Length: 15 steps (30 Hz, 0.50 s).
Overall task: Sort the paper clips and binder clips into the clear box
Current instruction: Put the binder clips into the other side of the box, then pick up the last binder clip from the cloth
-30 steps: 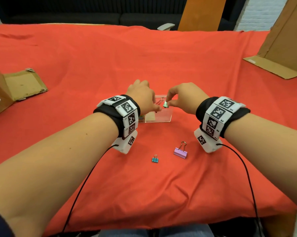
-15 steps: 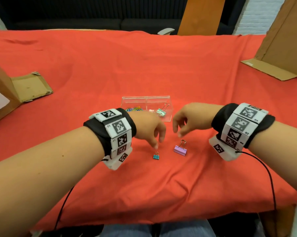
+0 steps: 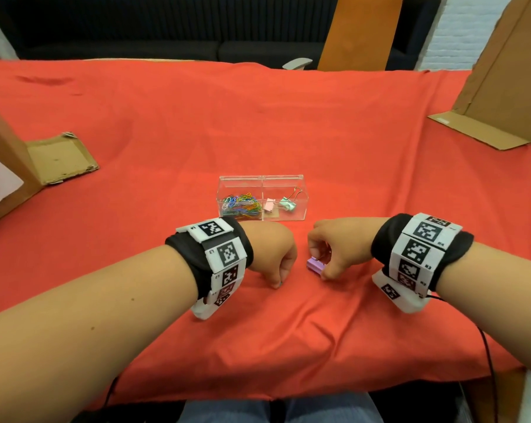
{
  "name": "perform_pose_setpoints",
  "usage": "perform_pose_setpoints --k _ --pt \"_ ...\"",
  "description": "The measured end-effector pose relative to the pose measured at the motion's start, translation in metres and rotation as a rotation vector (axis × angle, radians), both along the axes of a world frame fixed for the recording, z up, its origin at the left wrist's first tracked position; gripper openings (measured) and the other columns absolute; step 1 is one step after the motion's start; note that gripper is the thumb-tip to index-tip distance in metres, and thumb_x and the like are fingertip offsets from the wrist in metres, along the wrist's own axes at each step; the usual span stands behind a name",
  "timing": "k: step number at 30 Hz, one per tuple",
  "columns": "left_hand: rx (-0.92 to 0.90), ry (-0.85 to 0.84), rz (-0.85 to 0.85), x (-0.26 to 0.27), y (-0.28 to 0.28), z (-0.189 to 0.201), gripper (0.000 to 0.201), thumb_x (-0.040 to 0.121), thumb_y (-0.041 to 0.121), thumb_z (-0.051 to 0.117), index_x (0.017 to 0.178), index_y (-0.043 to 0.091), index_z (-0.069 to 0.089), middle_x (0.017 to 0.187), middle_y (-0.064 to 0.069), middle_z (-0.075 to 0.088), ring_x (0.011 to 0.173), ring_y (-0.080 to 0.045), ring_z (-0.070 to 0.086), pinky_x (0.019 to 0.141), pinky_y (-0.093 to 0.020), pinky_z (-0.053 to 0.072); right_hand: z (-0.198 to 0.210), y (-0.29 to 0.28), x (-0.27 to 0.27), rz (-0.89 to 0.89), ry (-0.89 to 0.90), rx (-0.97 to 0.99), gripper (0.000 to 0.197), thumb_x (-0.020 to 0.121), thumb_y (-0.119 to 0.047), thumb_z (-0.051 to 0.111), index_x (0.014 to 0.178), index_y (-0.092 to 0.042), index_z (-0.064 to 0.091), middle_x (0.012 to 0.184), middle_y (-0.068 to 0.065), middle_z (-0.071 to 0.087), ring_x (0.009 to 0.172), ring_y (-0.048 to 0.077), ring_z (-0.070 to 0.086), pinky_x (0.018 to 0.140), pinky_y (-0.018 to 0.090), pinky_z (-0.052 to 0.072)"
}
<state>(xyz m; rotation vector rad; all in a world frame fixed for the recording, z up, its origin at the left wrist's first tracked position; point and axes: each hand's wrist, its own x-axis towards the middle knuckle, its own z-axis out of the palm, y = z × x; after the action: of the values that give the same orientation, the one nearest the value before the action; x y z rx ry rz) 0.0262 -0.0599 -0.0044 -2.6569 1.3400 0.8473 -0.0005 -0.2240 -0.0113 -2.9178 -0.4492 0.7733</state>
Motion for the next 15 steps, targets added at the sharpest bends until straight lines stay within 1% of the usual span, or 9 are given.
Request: perform_pose_setpoints --k 2,3,5,7,8,10,12,13,15 --pt "-0.023 -0.016 0.016 0.002 0.002 0.002 0.014 0.076 0.02 0.074 0.089 0.016 0.074 0.085 0.004 0.073 0.069 -0.008 0.056 0.053 -0.011 0.037 0.004 0.001 0.001 -0.026 -0.029 0.046 0.03 0.07 -0.031 0.076 0.086 -0.025 0.051 0.092 -0.006 0.057 0.082 0.017 0.054 0.076 0.032 0.047" --pt "-0.038 -0.033 0.027 0.004 0.004 0.004 0.013 0.076 0.02 0.074 0.088 0.016 0.074 0.082 0.005 0.072 0.071 -0.009 0.057 0.054 -0.013 0.037 0.006 0.001 0.003 -0.035 -0.057 0.077 0.029 0.07 -0.03 0.075 0.086 -0.026 0.051 0.09 -0.006 0.057 0.081 0.016 0.054 0.074 0.03 0.045" --pt "-0.082 -0.081 0.063 0.01 0.006 0.01 0.011 0.076 0.021 0.073 0.086 0.017 0.074 0.07 0.01 0.064 0.071 -0.009 0.056 0.055 -0.014 0.037 0.012 0.0 0.007 -0.047 -0.141 0.148 0.027 0.071 -0.028 0.073 0.089 -0.026 0.052 0.089 -0.008 0.055 0.079 0.015 0.053 0.071 0.026 0.042" --pt "-0.158 -0.15 0.123 0.019 0.008 0.018 0.009 0.077 0.021 0.072 0.085 0.018 0.074 0.069 0.01 0.062 0.071 -0.01 0.056 0.056 -0.019 0.037 0.019 0.0 0.015 -0.073 -0.252 0.226 0.027 0.071 -0.026 0.072 0.093 -0.022 0.057 0.092 -0.007 0.055 0.078 0.014 0.051 0.072 0.025 0.042" --pt "-0.216 -0.191 0.159 0.025 0.009 0.023 0.009 0.077 0.021 0.071 0.085 0.019 0.074 0.073 0.007 0.064 0.072 -0.011 0.056 0.056 -0.023 0.038 0.022 -0.001 0.019 -0.092 -0.316 0.255 0.028 0.071 -0.027 0.072 0.096 -0.019 0.06 0.094 -0.005 0.055 0.078 0.014 0.05 0.074 0.027 0.044" --pt "-0.345 -0.291 0.242 0.038 0.009 0.03 0.009 0.077 0.021 0.07 0.085 0.019 0.074 0.082 0.002 0.07 0.076 -0.014 0.059 0.064 -0.022 0.039 0.027 -0.001 0.03 -0.148 -0.448 0.27 0.032 0.071 -0.032 0.069 0.099 -0.019 0.062 0.095 -0.005 0.053 0.08 0.013 0.049 0.084 0.035 0.047" --pt "-0.448 -0.379 0.341 0.051 0.008 0.033 0.012 0.079 0.021 0.068 0.088 0.02 0.075 0.09 0.0 0.074 0.084 -0.018 0.063 0.07 -0.024 0.044 0.029 -0.001 0.041 -0.226 -0.54 0.241 0.033 0.072 -0.038 0.067 0.101 -0.022 0.062 0.095 -0.007 0.05 0.087 0.015 0.051 0.092 0.041 0.045" --pt "-0.479 -0.408 0.385 0.057 0.006 0.033 0.013 0.08 0.021 0.067 0.089 0.02 0.076 0.093 0.0 0.074 0.089 -0.02 0.065 0.074 -0.027 0.046 0.029 0.0 0.047 -0.253 -0.563 0.217 0.034 0.073 -0.041 0.067 0.102 -0.023 0.062 0.097 -0.006 0.051 0.093 0.017 0.054 0.094 0.043 0.043" --pt "-0.481 -0.437 0.44 0.068 0.003 0.031 0.014 0.082 0.022 0.066 0.091 0.02 0.076 0.097 -0.002 0.074 0.094 -0.022 0.065 0.078 -0.031 0.049 0.026 0.004 0.057 -0.271 -0.563 0.16 0.037 0.074 -0.044 0.065 0.105 -0.024 0.063 0.105 -0.003 0.055 0.104 0.02 0.055 0.096 0.042 0.039"
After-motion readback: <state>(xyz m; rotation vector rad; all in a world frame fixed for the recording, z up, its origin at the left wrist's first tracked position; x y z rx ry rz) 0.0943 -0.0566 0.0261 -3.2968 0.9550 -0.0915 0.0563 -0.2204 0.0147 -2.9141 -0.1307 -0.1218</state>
